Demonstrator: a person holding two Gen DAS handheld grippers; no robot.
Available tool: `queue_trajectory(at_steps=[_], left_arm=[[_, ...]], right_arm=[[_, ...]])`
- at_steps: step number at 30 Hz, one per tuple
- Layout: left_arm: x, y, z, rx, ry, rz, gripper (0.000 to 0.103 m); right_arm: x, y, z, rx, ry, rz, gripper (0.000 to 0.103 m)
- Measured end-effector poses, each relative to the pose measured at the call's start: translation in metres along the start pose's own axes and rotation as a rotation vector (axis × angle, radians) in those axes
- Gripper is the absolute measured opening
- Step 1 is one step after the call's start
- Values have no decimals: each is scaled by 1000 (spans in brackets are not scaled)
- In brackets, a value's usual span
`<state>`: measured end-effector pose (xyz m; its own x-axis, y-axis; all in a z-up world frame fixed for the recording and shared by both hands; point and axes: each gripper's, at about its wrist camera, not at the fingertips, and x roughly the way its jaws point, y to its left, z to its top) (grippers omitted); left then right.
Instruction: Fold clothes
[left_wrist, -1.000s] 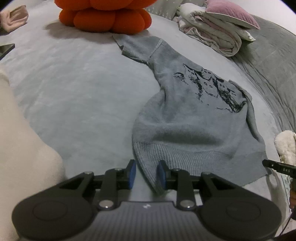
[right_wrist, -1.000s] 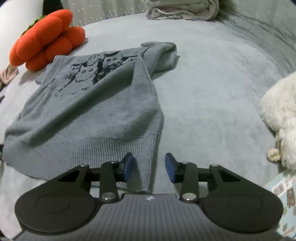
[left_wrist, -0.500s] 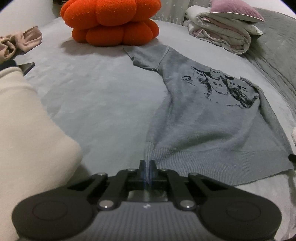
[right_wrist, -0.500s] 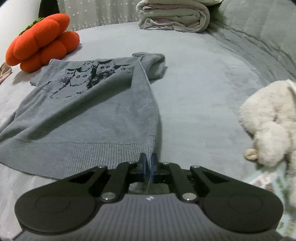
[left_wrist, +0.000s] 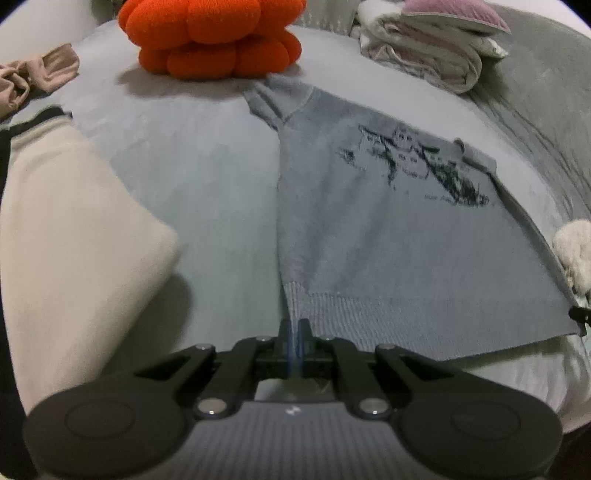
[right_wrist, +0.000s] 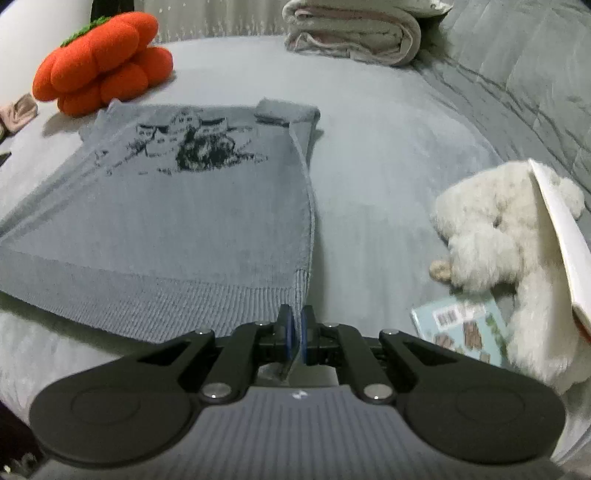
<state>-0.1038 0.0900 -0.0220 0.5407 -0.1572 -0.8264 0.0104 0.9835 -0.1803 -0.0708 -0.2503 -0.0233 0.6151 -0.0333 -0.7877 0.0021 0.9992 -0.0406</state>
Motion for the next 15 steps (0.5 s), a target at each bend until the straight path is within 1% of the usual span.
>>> queue_trajectory(at_steps=[4, 8, 11, 13, 14, 15], left_arm=[[19, 6, -7, -14, 38, 16, 3], [28, 12, -8, -30, 37, 11, 3], [31, 13, -8, -17, 41, 3, 4], [32, 13, -7, 4, 44, 0, 8], [31, 13, -6, 12, 46, -1, 8], [30, 13, -5, 16, 49, -5, 13]], right_arm=[[15, -3, -7, 12, 49, 3, 4], [32, -1, -8, 3, 85, -7, 4], [38, 1, -9, 2, 94, -11, 5], [39, 0, -8, 6, 98, -10, 7], [38, 0, -9, 10, 99, -10, 7], [37, 0, -8, 15, 98, -7, 9]])
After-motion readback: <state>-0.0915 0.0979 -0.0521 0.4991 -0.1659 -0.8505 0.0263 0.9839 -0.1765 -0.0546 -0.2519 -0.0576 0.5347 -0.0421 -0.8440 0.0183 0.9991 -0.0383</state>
